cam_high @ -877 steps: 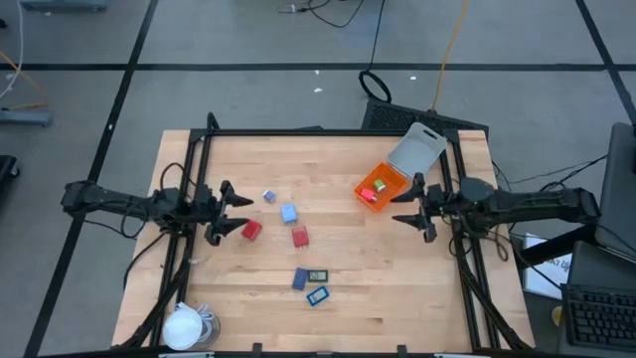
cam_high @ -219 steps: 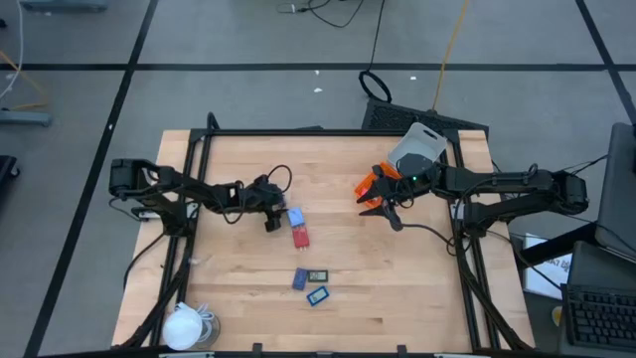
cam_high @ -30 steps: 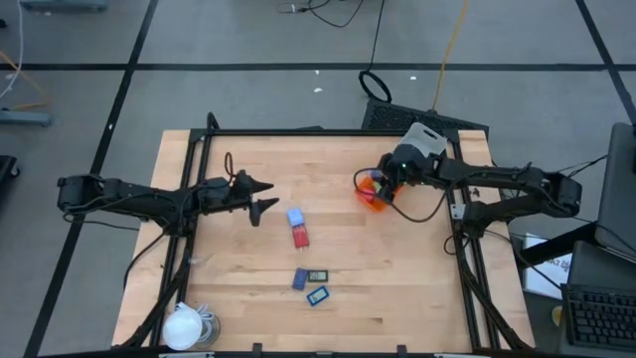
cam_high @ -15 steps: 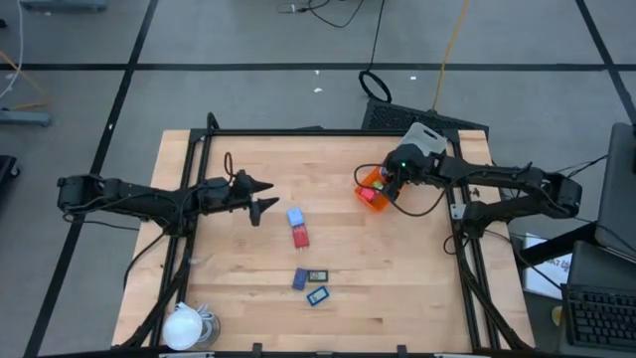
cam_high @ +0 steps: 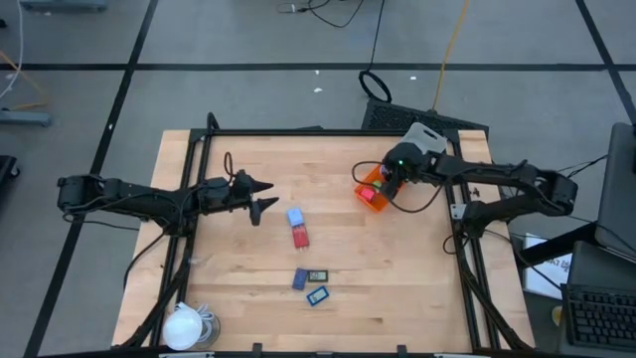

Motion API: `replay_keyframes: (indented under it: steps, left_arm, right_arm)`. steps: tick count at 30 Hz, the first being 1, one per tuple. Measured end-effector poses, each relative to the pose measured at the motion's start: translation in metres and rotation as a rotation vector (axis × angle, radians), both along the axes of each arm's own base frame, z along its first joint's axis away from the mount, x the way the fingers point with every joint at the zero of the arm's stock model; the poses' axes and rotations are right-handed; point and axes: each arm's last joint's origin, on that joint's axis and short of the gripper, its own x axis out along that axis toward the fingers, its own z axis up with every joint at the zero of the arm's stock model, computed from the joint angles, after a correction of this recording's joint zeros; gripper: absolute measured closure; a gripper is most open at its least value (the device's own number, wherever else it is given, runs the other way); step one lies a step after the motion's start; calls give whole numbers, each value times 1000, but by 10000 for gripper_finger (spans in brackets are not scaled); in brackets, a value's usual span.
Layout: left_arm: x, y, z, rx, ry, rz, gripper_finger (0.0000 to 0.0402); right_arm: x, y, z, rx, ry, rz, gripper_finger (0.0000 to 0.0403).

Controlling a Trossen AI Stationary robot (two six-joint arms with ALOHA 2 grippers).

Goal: Pick & Place Office items
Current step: Put the dark blue charger adapter into the orange bin

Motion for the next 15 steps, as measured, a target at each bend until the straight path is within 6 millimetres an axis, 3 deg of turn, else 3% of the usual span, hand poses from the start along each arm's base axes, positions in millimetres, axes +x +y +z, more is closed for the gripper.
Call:
replay_keyframes:
  steps: [10,15]
  left_arm:
    - [0,0,0,3,2,14,144]
    - [0,0,0,3,3,14,132]
  right_arm:
    - [4,-2,-2,-15,-4,14,268]
    - [3,-1,-3,-9,6,17,244]
